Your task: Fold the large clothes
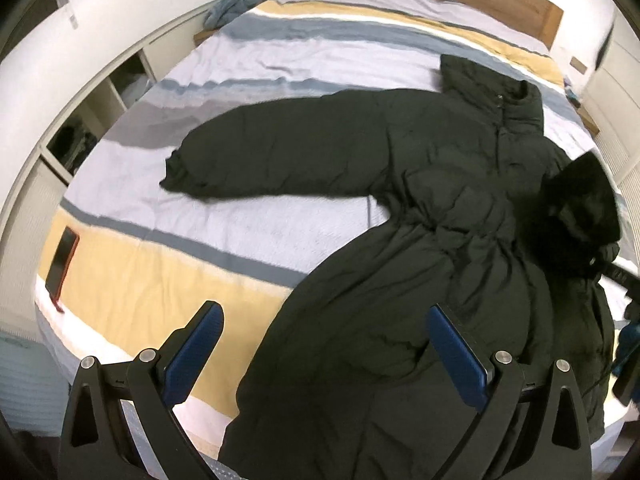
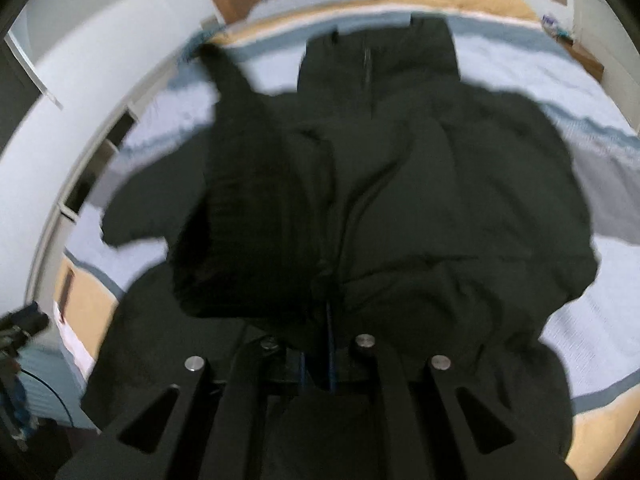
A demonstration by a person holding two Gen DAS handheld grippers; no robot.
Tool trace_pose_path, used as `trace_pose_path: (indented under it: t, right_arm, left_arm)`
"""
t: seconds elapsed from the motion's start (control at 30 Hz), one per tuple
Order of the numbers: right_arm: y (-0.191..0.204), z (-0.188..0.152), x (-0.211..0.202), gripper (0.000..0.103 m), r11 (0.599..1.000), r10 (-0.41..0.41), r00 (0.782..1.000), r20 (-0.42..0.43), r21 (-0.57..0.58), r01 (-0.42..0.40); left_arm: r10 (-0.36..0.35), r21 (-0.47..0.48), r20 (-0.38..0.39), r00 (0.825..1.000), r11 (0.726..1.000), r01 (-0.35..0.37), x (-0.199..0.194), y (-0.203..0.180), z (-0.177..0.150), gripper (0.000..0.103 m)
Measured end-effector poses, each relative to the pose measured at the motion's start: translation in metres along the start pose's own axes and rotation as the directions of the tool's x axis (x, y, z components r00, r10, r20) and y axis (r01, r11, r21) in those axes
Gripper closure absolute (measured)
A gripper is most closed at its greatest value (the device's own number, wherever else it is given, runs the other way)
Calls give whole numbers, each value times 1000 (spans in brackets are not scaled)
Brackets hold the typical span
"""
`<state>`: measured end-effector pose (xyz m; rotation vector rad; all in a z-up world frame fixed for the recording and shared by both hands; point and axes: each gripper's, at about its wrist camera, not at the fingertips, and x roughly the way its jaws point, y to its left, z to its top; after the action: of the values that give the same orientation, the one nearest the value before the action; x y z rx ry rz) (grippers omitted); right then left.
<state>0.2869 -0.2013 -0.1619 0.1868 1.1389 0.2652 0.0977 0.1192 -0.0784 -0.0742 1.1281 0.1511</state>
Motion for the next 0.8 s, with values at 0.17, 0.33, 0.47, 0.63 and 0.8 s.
trace_pose_path:
  t: [0.17,0.33,0.47,0.63,0.8]
  right_arm:
    - [-3,-14,18,90,999,-49,997,-53,-17,49]
    - [16,-11,15,41,996,-23,998,-56,-86,18]
    - [35,-13,12,14,987,23,998,-62,-158,-32]
    - [46,-8,-3,14,977,89,995,-45,-191,-96]
    - [7,23,-45,14,988,31,996,80,-156,-18]
  left_arm:
    - [-28,6,-16,999,1000,29,14,-13,0,3]
    - [-90,41,-8,996,995,91,27,-51,11,3]
    - [-130,70,9,991,989,129,32,-88,28,3]
    - [-169,115,37,985,980,163,35,-131,51,3]
    - [-215,181,44,976,962,204,57,-193,77,3]
